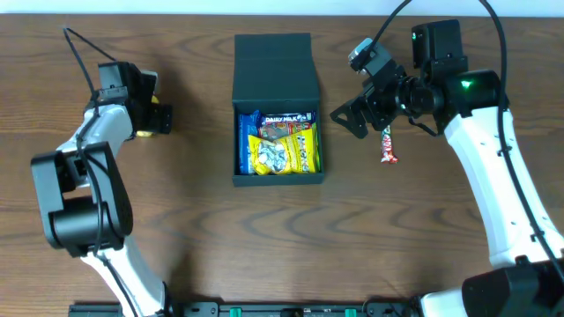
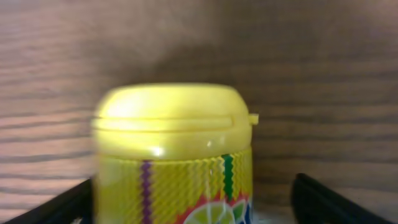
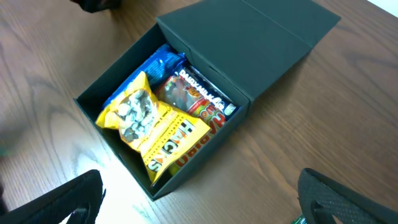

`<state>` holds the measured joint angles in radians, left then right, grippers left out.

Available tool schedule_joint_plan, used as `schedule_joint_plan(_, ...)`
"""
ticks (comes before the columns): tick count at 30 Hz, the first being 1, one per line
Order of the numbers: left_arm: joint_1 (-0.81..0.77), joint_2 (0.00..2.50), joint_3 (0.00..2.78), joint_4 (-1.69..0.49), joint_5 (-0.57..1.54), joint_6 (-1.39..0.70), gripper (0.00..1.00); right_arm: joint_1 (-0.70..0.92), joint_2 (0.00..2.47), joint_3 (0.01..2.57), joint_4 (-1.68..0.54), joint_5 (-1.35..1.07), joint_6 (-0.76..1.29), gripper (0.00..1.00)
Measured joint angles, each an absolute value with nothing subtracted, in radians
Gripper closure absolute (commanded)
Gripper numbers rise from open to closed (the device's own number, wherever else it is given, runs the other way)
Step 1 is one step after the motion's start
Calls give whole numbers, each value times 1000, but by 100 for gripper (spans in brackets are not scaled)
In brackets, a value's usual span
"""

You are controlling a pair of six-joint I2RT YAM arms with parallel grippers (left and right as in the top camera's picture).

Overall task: Pack container
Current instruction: 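Place the Mentos bottle into the box and withdraw left gripper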

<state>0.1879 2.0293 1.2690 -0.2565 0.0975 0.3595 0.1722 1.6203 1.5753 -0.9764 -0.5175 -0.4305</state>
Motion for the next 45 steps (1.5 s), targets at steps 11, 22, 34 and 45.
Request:
schedule_joint_plan(11,186,2035,1429,-464,68,232,94,172,1620,1575,-973,-521,-427,1)
schedule_joint_plan(22,-42,1984,1826,-742,159,556,94,113,1620,1576,-937,-524,-392,1)
schedule_joint_plan(34,-429,1961,1821,-916,211,947,84,28,1514,1579,-938,-524,-376,1)
schedule_joint_plan(45,-450,1967,1709,-724,147,948,5,25,1506,1589,-949,-524,-376,1)
